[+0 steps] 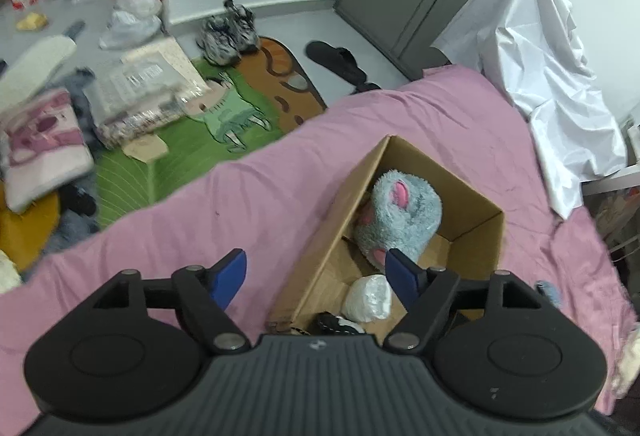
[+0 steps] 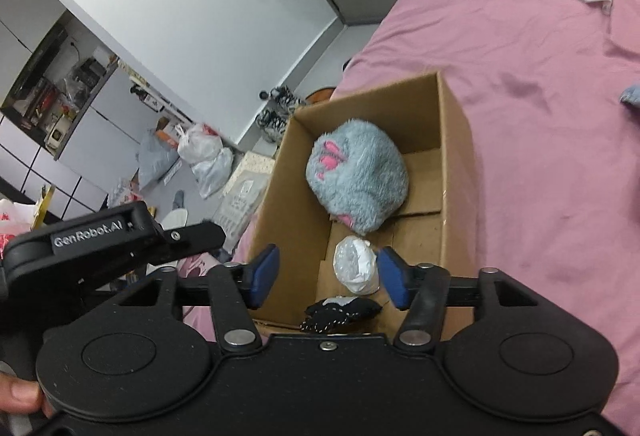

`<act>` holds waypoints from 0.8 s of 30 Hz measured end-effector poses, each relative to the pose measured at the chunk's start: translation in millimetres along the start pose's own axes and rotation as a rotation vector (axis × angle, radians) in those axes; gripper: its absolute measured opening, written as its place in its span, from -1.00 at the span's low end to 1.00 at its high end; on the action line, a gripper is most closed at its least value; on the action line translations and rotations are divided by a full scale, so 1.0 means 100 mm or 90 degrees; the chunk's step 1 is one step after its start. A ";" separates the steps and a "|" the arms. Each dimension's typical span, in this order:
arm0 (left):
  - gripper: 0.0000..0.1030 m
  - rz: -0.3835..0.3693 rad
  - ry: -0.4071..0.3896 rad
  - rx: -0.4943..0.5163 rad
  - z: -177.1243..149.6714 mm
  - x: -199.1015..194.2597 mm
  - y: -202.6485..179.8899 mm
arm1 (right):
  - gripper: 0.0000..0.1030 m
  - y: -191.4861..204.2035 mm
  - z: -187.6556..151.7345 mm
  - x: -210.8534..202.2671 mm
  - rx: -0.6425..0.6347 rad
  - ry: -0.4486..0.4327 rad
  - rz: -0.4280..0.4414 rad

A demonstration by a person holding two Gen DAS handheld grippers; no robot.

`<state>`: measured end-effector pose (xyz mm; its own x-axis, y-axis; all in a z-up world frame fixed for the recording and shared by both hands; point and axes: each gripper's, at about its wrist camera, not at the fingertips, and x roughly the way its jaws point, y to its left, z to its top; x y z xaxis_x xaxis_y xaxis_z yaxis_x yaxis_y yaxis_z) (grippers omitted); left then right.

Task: Organize soft objects
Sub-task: 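Lower both held items into the cardboard box and open both grippers, then move both grippers back toward the bubble-wrap bag and burger plush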

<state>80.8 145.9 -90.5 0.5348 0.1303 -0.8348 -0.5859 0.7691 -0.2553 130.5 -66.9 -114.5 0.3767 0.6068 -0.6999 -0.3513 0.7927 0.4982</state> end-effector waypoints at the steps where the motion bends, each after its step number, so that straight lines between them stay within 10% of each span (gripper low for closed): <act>1: 0.58 0.010 -0.006 0.007 0.00 -0.03 -0.03 | 0.29 0.00 0.01 -0.03 -0.002 -0.005 0.002; 24: 0.82 0.046 -0.035 0.086 -0.18 -0.41 -0.64 | 0.78 -0.25 0.21 -0.71 -0.014 -0.082 -0.019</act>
<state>85.6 80.3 -48.5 0.5288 0.2196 -0.8199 -0.5392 0.8329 -0.1246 130.5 -129.2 -66.5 0.4934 0.5868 -0.6421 -0.3570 0.8098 0.4657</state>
